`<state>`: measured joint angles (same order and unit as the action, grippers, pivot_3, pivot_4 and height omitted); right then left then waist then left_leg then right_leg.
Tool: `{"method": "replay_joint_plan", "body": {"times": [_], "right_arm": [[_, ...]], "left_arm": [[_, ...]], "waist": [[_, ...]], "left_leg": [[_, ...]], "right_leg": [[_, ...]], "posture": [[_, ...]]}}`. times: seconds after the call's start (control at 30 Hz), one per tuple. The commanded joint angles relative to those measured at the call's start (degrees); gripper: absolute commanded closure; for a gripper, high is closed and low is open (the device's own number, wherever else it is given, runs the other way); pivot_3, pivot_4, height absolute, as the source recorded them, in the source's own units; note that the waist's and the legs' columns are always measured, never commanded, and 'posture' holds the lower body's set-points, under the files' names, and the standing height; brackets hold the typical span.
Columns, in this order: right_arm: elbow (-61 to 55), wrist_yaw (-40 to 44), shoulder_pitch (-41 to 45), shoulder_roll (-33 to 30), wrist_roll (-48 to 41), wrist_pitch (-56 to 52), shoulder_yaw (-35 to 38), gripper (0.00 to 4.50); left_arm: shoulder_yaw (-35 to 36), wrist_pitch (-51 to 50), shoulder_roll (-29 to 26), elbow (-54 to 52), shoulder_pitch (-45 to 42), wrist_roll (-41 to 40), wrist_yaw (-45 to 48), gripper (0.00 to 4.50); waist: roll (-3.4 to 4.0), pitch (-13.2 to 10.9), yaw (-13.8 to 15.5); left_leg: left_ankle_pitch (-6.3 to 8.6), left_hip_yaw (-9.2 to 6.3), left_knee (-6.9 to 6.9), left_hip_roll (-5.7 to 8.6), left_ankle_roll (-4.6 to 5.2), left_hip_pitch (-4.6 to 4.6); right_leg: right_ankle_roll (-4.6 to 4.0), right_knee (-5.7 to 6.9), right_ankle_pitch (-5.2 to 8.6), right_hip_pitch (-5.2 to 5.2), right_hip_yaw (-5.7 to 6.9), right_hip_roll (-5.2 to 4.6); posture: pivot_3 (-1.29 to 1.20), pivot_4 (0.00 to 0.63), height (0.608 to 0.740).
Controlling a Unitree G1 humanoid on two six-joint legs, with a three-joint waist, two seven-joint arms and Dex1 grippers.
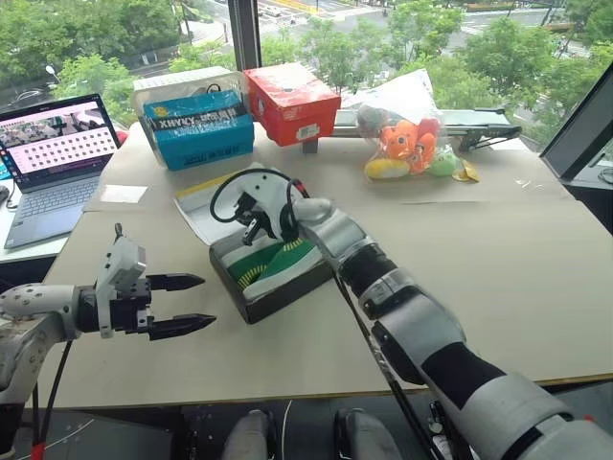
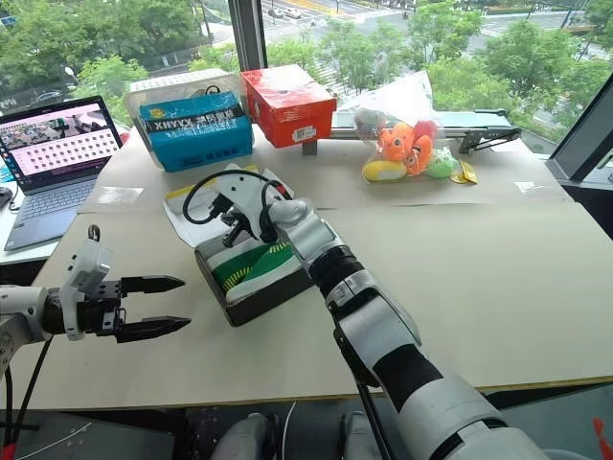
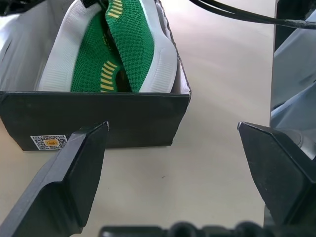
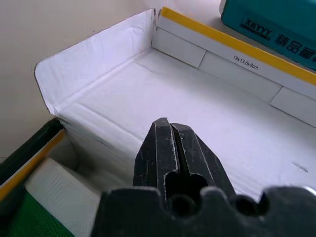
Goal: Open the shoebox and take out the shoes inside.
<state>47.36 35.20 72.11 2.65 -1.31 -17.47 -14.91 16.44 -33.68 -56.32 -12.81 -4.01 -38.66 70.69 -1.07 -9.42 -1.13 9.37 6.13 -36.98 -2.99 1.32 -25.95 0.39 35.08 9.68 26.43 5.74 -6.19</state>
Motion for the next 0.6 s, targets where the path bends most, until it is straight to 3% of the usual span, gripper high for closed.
{"method": "replay_joint_plan", "body": {"times": [0.03,0.2,0.3,0.4,0.5,0.6], "right_arm": [[-17.70,1.46,0.17,-3.09,-4.49,-8.01,5.03,4.41],[-52.56,6.33,-7.73,-13.99,-16.44,-33.91,9.92,4.41],[-62.48,8.65,-11.74,-20.67,-21.34,-42.27,10.01,3.72],[-66.64,11.44,-14.37,-26.87,-21.98,-42.76,6.46,2.68],[-65.11,14.56,-15.64,-31.37,-17.32,-34.95,-0.67,1.64],[-60.56,16.25,-15.05,-31.67,-14.10,-28.87,-5.35,1.64]], "left_arm": [[1.47,0.34,-0.39,-1.21,0.36,-0.67,0.49,0.00],[2.57,0.14,-0.72,-1.63,0.58,-1.10,0.60,0.00],[2.48,0.22,-0.44,-1.36,0.02,-1.03,0.34,0.00],[1.25,0.36,0.28,-1.10,-0.98,-0.89,0.17,0.00],[-0.37,0.48,1.15,-0.92,-1.93,-0.62,0.08,0.00],[-1.64,0.69,1.76,-0.51,-2.75,-0.04,0.09,0.00]], "waist": [[0.00,0.00,0.14],[-0.04,0.02,0.85],[-0.06,0.03,0.89],[-0.05,0.02,0.68],[-0.04,0.01,0.32],[-0.04,0.01,0.20]], "left_leg": [[0.00,-0.01,0.00,0.00,0.00,0.00],[0.01,-0.08,0.01,-0.04,0.00,-0.05],[0.03,-0.03,0.00,0.06,0.03,-0.03],[0.03,0.04,0.00,0.03,0.02,0.07],[0.03,0.10,0.02,0.02,0.01,0.28],[0.04,0.12,0.07,-0.03,0.00,0.44]], "right_leg": [[0.00,0.00,0.00,0.01,0.00,0.00],[-0.02,-0.05,0.01,-0.02,0.02,-0.07],[-0.01,-0.06,0.01,-0.04,-0.02,-0.20],[-0.19,-0.04,0.12,-0.03,-0.02,-0.20],[-0.33,0.03,0.20,-0.08,-0.05,-0.17],[-0.34,0.01,0.21,-0.14,-0.10,-0.09]], "posture": [[0.00,0.150,0.739],[0.00,0.150,0.739],[0.00,0.150,0.739],[0.00,0.150,0.739],[0.00,0.150,0.739],[0.00,0.150,0.739]]}}
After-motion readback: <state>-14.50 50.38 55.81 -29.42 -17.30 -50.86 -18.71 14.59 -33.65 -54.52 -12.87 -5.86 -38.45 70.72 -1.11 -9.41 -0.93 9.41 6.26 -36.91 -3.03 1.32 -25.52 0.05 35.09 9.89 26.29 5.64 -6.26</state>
